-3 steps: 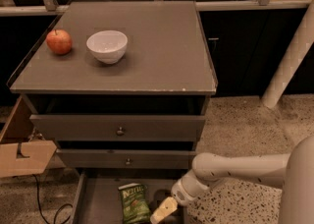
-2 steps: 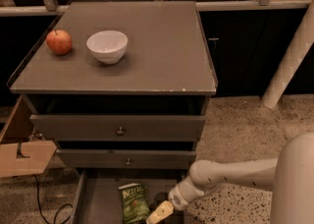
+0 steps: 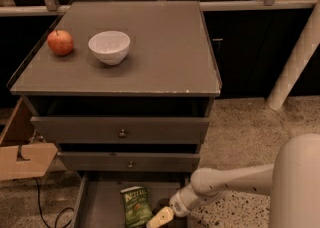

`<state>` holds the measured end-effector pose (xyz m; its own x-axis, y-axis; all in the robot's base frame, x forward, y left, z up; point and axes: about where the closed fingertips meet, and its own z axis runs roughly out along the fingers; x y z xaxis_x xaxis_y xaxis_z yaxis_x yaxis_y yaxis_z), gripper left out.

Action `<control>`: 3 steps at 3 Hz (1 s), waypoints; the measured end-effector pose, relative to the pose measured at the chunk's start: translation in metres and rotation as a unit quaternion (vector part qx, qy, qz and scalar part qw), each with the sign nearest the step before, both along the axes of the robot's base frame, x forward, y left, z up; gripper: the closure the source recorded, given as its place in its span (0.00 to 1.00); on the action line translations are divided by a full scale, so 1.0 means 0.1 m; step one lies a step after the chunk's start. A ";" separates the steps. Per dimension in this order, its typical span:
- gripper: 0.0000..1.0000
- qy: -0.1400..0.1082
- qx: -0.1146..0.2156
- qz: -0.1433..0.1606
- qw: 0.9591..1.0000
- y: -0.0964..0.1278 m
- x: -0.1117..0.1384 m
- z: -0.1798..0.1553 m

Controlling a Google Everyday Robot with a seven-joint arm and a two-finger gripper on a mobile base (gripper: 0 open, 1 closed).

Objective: Pick green jalapeno chip bag from bottom drawer and place on counter

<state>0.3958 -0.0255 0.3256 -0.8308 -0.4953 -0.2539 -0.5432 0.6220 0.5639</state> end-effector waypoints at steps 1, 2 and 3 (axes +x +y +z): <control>0.00 0.008 0.003 -0.015 1.000 0.07 0.04 -0.14; 0.00 0.006 0.002 -0.040 0.999 0.04 0.14 -0.26; 0.00 0.001 -0.008 -0.063 0.998 0.05 0.25 -0.40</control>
Offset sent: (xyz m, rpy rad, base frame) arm 0.0325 -0.0046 -0.0413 -0.0048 -0.0041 -0.1628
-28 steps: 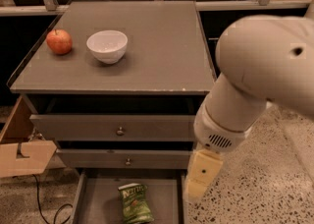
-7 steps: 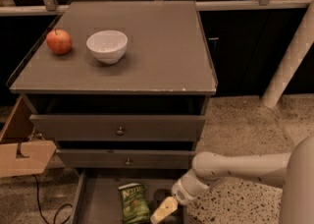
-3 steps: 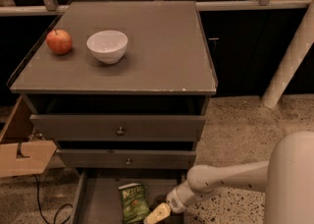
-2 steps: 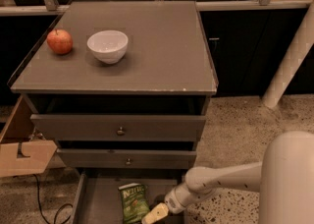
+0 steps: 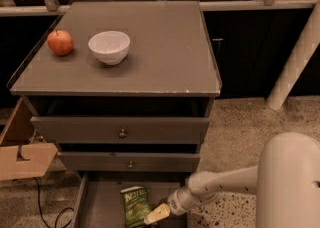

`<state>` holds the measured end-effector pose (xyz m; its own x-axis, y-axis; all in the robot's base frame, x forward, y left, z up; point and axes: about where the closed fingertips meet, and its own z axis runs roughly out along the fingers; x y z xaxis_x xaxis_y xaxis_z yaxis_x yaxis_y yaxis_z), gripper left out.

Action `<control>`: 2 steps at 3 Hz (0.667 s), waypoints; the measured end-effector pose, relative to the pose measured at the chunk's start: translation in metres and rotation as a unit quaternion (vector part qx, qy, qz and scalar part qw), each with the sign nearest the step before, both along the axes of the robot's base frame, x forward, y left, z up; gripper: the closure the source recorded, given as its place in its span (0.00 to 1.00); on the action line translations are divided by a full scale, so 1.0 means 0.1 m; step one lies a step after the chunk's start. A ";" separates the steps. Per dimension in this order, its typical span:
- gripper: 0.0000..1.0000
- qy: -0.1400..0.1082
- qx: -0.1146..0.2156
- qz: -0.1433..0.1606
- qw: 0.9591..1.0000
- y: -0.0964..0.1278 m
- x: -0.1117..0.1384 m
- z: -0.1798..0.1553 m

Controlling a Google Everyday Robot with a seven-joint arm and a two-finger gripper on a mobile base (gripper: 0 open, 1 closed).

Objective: Pick green jalapeno chip bag from bottom drawer and place on counter

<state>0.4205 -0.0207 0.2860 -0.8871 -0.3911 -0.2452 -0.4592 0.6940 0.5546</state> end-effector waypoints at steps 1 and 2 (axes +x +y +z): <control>0.00 0.005 0.003 0.000 1.000 0.04 -0.02 -0.04; 0.00 0.039 0.023 -0.006 0.999 0.35 -0.11 -0.33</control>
Offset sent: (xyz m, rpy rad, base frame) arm -0.0157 0.0416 -0.0362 0.0553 0.0893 0.0004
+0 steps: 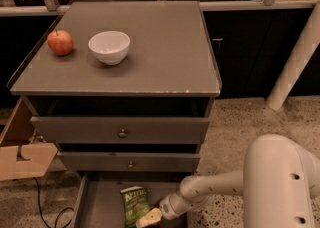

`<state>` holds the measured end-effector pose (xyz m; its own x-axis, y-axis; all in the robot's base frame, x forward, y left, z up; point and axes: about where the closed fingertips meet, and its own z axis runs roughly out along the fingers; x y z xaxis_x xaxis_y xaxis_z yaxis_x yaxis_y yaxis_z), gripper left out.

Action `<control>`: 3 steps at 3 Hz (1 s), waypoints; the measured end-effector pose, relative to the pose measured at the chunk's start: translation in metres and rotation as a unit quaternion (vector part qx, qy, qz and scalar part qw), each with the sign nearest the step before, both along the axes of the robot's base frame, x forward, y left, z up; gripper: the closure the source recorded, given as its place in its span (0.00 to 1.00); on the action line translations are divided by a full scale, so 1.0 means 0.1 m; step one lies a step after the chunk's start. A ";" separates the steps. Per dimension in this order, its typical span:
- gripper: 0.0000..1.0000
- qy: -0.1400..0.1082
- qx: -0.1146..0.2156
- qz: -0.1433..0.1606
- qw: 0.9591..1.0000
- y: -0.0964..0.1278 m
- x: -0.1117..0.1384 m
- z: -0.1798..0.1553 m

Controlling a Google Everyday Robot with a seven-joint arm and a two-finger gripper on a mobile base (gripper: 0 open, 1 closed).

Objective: Pick green jalapeno chip bag from bottom drawer and place on counter

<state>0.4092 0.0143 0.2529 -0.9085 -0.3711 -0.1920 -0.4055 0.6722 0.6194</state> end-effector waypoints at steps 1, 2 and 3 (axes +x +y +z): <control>0.00 0.003 0.001 0.000 1.000 0.01 -0.01 -0.02; 0.00 0.011 0.010 -0.042 0.999 0.15 0.09 -0.17; 0.00 0.023 0.018 -0.095 0.995 0.33 0.26 -0.41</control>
Offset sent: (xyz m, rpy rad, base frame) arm 0.0292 0.0320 -0.0394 0.0457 0.0416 -0.2251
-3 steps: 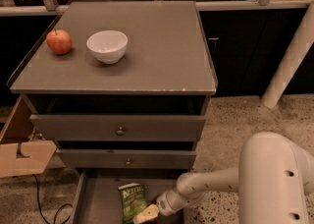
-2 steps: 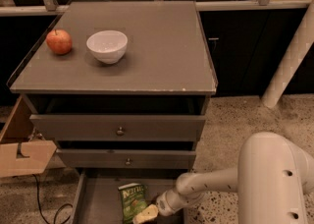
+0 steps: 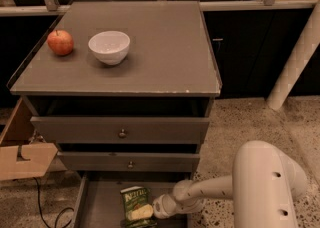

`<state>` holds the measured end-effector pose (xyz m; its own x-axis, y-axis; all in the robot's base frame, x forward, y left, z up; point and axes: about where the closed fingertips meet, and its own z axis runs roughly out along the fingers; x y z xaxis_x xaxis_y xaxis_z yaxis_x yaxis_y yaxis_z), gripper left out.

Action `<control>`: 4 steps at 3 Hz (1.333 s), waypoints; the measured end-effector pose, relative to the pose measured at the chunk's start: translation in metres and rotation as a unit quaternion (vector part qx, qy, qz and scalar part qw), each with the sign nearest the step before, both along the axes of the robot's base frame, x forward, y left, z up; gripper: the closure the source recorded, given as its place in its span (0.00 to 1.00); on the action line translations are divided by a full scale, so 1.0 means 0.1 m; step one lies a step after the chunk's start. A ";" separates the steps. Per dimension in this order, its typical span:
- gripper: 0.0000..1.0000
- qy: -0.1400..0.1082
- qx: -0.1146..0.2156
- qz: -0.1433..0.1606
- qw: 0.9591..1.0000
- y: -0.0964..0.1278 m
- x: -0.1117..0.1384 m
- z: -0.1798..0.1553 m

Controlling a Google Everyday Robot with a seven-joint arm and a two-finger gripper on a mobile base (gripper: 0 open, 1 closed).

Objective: Pick green jalapeno chip bag from bottom drawer and place on counter

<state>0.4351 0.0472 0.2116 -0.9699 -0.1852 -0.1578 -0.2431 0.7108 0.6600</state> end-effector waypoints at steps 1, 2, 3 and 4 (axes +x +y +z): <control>0.00 0.003 -0.001 -0.005 1.000 0.02 0.00 -0.03; 0.00 0.015 -0.007 -0.024 1.000 0.11 0.01 -0.17; 0.00 0.024 -0.014 -0.040 0.999 0.17 0.08 -0.31; 0.00 0.028 -0.017 -0.047 0.998 0.20 0.09 -0.37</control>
Offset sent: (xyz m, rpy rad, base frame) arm 0.0050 0.0193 -0.0321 -0.0286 0.0546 -0.0975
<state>0.4446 0.0671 0.1750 -0.9905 -0.0975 -0.0970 -0.1372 0.7514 0.6455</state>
